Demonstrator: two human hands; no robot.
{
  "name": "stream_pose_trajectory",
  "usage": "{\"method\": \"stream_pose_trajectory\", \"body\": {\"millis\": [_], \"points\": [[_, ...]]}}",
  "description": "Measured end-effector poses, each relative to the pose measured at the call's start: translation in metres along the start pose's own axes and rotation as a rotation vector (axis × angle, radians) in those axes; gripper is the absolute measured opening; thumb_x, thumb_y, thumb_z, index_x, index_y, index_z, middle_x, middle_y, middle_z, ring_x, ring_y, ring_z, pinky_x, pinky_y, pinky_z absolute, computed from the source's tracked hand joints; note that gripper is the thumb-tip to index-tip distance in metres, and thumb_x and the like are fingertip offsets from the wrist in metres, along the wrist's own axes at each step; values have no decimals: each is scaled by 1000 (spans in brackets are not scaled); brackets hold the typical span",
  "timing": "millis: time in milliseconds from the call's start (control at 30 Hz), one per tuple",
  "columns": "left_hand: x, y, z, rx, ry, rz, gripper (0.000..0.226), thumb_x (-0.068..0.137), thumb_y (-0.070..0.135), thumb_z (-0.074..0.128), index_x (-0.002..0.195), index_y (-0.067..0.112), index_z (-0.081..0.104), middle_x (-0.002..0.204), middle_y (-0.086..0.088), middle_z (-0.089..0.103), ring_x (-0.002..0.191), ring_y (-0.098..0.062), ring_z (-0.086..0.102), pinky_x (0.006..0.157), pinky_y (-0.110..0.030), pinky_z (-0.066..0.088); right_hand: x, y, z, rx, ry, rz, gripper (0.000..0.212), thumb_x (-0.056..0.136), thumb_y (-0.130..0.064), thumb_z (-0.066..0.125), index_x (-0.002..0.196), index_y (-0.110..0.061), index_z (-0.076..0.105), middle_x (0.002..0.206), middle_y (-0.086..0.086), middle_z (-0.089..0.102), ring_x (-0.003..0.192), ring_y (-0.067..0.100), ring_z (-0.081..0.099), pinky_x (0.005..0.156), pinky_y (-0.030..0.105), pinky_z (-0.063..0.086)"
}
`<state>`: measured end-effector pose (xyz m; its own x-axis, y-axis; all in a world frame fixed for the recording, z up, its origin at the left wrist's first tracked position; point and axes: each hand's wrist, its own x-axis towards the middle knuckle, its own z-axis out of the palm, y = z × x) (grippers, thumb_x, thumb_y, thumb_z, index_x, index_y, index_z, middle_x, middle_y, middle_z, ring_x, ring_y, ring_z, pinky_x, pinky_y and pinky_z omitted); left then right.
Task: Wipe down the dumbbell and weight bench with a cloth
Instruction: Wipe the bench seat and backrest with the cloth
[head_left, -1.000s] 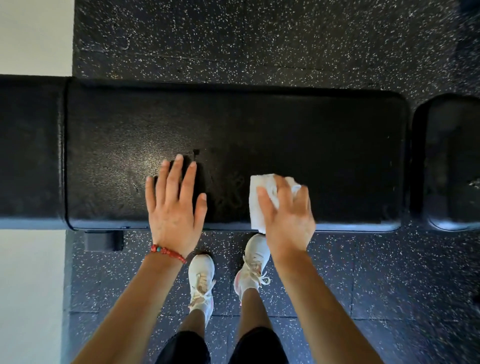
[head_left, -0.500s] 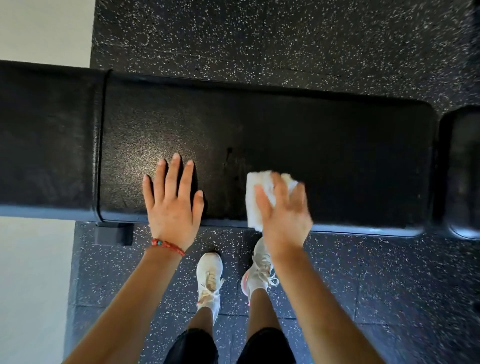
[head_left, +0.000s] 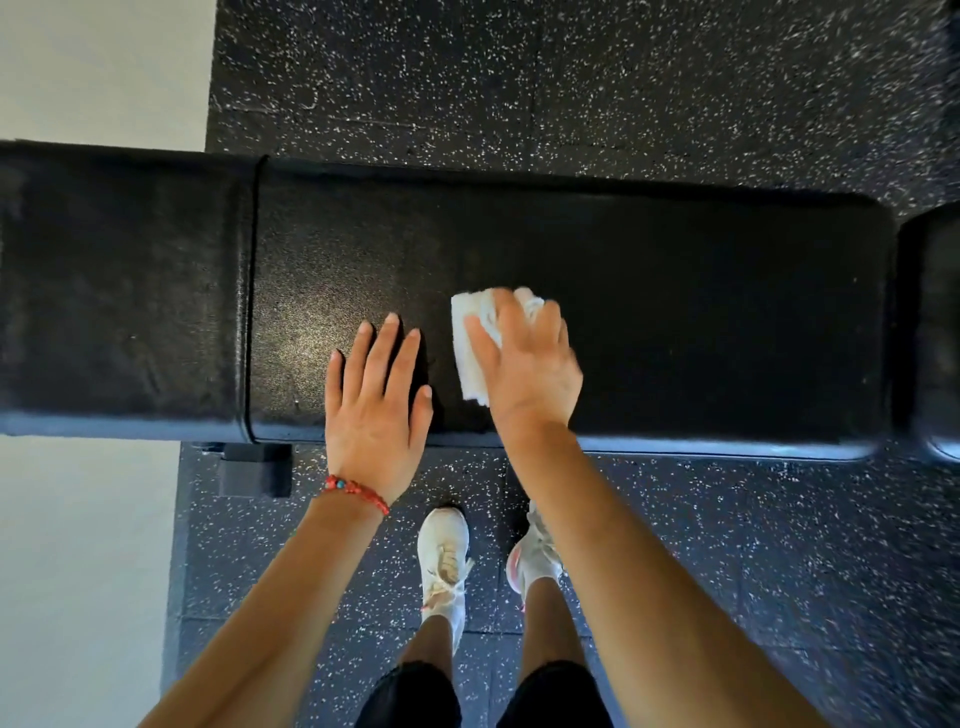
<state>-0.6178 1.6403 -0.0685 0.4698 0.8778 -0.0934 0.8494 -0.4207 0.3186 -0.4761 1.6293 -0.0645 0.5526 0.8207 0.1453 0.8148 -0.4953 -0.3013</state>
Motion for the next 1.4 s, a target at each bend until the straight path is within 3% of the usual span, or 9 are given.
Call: {"method": "stream_pose_trajectory", "body": {"millis": [333, 533, 1033, 1233, 1400], "points": [[-7, 22, 1, -56, 10, 23, 48, 93, 26, 33, 135, 7, 45, 144, -14, 41, 135, -34, 31, 110, -52, 17, -44, 25, -12, -25, 24, -263, 38, 85, -46, 48, 88, -16, 72, 66, 9, 57, 53, 21, 55, 43, 27, 48], [5, 63, 7, -59, -41, 61, 50, 93, 29, 31, 136, 6, 45, 145, -15, 39, 136, -35, 30, 110, -54, 18, -39, 74, -27, -98, 61, -162, 38, 85, -47, 48, 87, -17, 72, 63, 8, 55, 51, 19, 54, 41, 26, 47], [23, 229, 65, -33, -43, 154, 48, 93, 28, 35, 134, 7, 47, 144, -15, 41, 134, -36, 33, 110, -54, 18, -17, 282, -96, -118, 90, 36, 36, 84, -39, 51, 90, -9, 72, 66, 16, 55, 49, 27, 56, 36, 28, 47], [36, 279, 84, -30, -35, 151, 47, 93, 28, 35, 134, 8, 47, 144, -15, 41, 134, -35, 32, 110, -52, 16, -4, 322, -110, 19, 72, 244, 36, 82, -35, 55, 96, -6, 70, 73, 22, 57, 56, 35, 60, 38, 36, 48], [47, 305, 91, -25, -13, 138, 47, 91, 27, 37, 132, 7, 49, 142, -16, 43, 133, -37, 35, 109, -54, 18, 7, 334, -117, 99, 12, 152, 36, 83, -35, 54, 97, -6, 70, 72, 22, 56, 56, 34, 59, 39, 32, 48]]}}
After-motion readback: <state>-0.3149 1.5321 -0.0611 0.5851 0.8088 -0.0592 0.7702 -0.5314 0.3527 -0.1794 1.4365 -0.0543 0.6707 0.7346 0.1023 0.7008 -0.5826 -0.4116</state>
